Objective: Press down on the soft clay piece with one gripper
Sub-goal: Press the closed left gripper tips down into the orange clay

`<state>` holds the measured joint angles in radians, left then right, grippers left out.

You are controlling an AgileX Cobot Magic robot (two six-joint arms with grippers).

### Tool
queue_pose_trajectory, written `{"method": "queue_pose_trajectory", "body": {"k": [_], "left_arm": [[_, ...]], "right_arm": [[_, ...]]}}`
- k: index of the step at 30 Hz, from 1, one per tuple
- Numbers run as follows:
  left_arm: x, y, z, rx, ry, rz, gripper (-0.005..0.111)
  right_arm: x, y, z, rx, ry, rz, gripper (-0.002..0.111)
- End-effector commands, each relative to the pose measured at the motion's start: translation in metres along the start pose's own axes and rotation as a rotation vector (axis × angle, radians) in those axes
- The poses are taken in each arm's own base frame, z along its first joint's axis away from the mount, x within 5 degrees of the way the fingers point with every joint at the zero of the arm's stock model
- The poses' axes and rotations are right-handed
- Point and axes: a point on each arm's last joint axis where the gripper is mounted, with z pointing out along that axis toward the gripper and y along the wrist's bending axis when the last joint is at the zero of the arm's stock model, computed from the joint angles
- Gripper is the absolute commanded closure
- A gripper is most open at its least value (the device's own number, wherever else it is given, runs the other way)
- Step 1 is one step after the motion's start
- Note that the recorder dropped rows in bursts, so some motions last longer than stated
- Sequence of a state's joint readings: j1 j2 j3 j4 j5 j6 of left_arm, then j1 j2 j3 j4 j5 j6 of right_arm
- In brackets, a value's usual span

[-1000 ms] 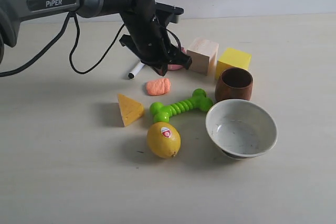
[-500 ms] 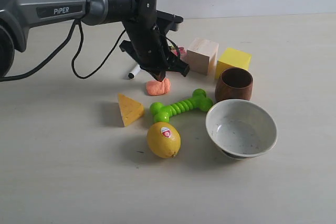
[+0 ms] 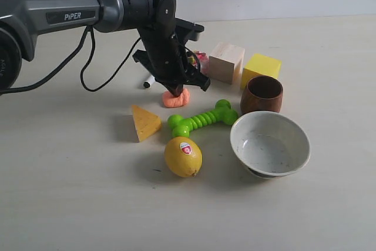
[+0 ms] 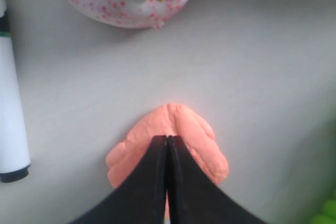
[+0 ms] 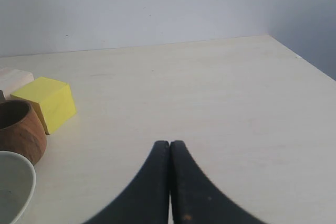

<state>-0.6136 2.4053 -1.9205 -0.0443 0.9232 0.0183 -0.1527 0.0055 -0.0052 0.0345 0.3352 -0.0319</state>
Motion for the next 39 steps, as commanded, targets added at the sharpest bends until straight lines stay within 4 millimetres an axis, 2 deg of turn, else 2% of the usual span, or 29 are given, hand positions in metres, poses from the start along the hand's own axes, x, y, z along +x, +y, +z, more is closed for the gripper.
{"method": "queue_pose_trajectory", "body": {"k": [1,7,17,29,39], "left_arm": [[0.001,0.000,-0.003,-0.012,0.017,0.004,0.107],[0.006,0.000,0.008,-0.015,0.053,-0.005,0.107],[0.018,0.001,0.037,-0.013,0.151,-0.009,0.107],[0.020,0.001,0.044,-0.011,0.159,-0.011,0.107],[0.030,0.002,0.066,-0.013,0.220,-0.011,0.107]], "right_arm": [[0.001,0.000,0.000,-0.003,-0.009,0.002,0.108],[0.001,0.000,0.000,-0.003,-0.009,0.002,0.108],[0.001,0.000,0.000,-0.003,-0.009,0.002,0.108],[0.001,0.000,0.000,-0.003,-0.009,0.002,0.108],[0.001,0.000,0.000,-0.003,-0.009,0.002,0.108]]}}
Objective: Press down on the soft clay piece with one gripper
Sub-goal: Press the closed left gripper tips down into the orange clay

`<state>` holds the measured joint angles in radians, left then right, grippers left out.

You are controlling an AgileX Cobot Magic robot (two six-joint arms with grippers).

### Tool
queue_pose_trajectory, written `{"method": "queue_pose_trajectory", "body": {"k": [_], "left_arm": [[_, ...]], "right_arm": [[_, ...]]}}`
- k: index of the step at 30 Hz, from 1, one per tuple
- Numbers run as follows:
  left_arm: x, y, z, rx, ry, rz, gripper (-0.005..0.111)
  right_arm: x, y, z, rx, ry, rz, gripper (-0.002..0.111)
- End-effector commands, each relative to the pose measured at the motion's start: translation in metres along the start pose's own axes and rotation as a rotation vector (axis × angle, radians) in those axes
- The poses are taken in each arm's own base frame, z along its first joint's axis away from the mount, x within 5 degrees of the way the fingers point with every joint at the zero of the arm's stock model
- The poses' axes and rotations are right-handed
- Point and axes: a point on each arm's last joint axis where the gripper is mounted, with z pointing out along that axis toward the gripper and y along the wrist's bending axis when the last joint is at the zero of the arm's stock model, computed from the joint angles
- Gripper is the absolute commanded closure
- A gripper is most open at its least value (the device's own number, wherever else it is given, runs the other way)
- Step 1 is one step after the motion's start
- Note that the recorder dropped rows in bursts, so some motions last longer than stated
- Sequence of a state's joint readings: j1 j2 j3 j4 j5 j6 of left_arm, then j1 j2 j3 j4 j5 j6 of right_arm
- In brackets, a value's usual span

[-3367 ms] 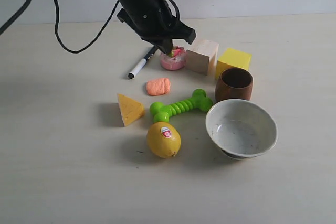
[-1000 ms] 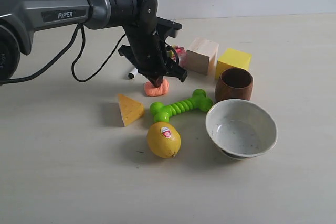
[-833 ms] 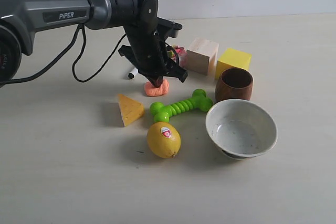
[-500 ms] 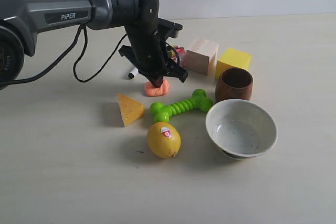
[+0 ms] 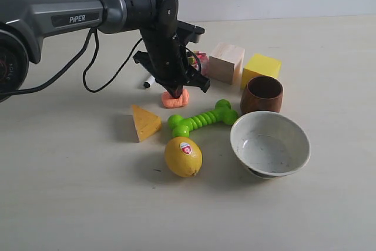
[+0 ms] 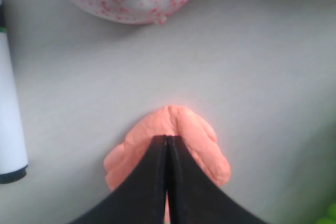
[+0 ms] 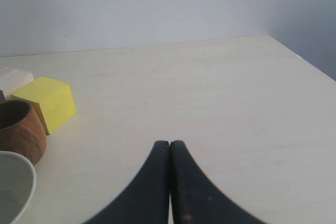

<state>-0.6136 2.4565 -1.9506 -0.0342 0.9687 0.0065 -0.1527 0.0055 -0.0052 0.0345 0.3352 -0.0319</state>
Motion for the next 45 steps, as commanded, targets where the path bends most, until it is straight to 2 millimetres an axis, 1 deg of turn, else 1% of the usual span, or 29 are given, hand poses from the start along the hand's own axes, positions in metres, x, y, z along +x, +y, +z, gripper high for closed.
{"method": "queue_pose_trajectory", "body": {"k": [1,6,41,45], "left_arm": [[0.024,0.001,0.052,-0.006,0.161,-0.004,0.107],[0.027,0.001,0.062,-0.004,0.185,-0.006,0.107],[0.028,0.001,0.062,-0.008,0.187,-0.004,0.107],[0.025,0.002,0.057,-0.014,0.166,0.002,0.107]], "right_arm": [[0.001,0.000,0.000,-0.003,-0.009,0.002,0.108],[0.001,0.000,0.000,-0.003,-0.009,0.002,0.108],[0.000,0.000,0.000,-0.003,-0.012,0.002,0.108],[0.000,0.000,0.000,-0.003,-0.012,0.002,0.108]]}}
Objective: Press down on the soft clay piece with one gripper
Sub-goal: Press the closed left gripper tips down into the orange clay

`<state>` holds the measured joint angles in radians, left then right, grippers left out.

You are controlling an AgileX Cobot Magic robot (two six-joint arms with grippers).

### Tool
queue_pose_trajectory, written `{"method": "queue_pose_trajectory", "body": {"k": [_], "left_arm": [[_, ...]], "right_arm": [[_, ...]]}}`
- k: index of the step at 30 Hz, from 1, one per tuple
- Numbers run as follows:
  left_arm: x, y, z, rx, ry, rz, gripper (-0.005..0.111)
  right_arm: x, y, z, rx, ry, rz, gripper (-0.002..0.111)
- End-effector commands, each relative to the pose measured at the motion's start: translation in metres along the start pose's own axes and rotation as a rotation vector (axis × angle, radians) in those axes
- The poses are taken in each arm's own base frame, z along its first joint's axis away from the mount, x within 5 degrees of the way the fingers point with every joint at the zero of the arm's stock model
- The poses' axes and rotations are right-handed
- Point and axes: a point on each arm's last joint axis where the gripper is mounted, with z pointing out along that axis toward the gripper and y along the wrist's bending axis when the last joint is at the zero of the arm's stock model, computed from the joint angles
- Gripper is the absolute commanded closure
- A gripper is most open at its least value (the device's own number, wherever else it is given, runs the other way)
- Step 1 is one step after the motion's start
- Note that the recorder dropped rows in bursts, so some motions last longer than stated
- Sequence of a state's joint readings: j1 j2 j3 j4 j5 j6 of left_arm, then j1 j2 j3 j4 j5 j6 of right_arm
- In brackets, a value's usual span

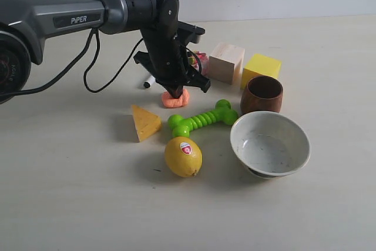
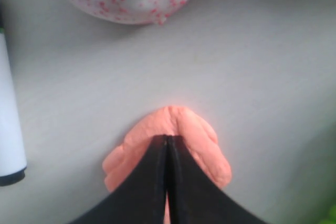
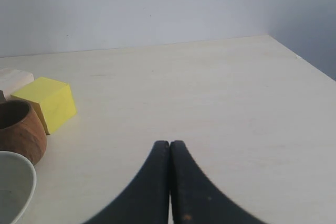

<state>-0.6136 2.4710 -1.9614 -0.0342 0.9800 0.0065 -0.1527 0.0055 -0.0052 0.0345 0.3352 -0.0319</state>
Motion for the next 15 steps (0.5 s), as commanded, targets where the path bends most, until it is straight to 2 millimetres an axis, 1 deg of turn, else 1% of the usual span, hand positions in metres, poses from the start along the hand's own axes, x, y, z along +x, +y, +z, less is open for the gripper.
{"method": "queue_pose_trajectory", "body": {"k": [1,4,9,15], "left_arm": [[0.023,0.002,0.052,-0.016,0.145,0.003,0.107],[0.017,0.002,0.044,-0.021,0.099,0.008,0.107],[0.013,0.002,0.038,-0.022,0.066,0.009,0.107],[0.002,0.002,0.016,-0.028,-0.032,0.016,0.107]], "right_arm": [[0.000,0.000,0.000,-0.003,-0.012,0.002,0.108],[0.000,0.000,0.000,-0.003,-0.012,0.002,0.108],[0.000,0.000,0.000,-0.003,-0.012,0.002,0.108],[0.000,0.000,0.000,-0.003,-0.012,0.002,0.108]]}}
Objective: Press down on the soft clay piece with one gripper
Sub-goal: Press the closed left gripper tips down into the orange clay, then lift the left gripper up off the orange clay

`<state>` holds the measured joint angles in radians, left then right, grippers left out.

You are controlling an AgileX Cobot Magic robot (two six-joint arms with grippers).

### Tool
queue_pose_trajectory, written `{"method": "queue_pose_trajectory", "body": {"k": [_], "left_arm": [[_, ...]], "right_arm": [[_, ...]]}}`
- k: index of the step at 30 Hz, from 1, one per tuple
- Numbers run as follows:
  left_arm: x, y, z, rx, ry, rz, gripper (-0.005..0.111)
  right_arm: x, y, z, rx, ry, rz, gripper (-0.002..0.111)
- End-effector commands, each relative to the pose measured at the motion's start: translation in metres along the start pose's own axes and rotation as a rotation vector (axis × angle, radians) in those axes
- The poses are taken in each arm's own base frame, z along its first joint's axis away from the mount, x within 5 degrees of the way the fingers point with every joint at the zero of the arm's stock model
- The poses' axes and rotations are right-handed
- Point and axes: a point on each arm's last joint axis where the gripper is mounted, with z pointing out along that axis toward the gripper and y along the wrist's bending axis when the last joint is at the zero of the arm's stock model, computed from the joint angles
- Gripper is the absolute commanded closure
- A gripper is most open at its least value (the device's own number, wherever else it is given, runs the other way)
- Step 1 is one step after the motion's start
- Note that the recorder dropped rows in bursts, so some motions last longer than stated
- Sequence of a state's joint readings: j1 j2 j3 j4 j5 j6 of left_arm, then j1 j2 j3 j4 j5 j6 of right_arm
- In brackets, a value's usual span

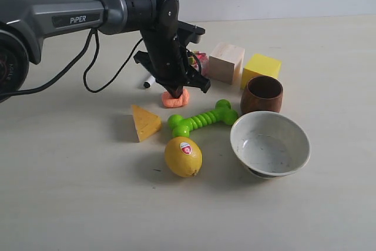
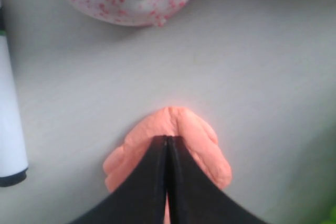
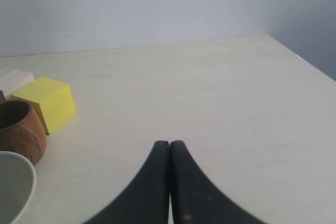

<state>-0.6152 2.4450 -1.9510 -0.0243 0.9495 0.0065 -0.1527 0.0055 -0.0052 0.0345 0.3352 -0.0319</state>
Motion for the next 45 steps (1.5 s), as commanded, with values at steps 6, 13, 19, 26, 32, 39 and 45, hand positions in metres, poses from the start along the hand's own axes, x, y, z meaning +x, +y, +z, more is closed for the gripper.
{"method": "queue_pose_trajectory", "body": {"k": [6,13,19,26,32,39,45], "left_arm": [[0.001,0.003,0.010,-0.037,-0.033,0.023,0.107],[0.000,0.003,0.007,-0.037,-0.039,0.023,0.107],[-0.003,0.003,-0.003,-0.038,-0.069,0.024,0.107],[-0.009,0.002,-0.022,-0.038,-0.127,0.024,0.107],[-0.011,0.002,-0.030,-0.039,-0.143,0.025,0.107],[-0.010,0.002,-0.034,-0.039,-0.135,0.025,0.107],[-0.012,0.002,-0.050,-0.039,-0.166,0.025,0.107]], "right_arm": [[0.000,0.000,0.000,-0.003,-0.012,0.002,0.108],[0.000,0.000,0.000,-0.003,-0.012,0.002,0.108],[0.000,0.000,0.000,-0.003,-0.012,0.002,0.108],[0.000,0.000,0.000,-0.003,-0.012,0.002,0.108],[0.000,0.000,0.000,-0.003,-0.012,0.002,0.108],[0.001,0.000,0.000,-0.003,-0.009,0.002,0.108],[0.001,0.000,0.000,-0.003,-0.009,0.002,0.108]]}}
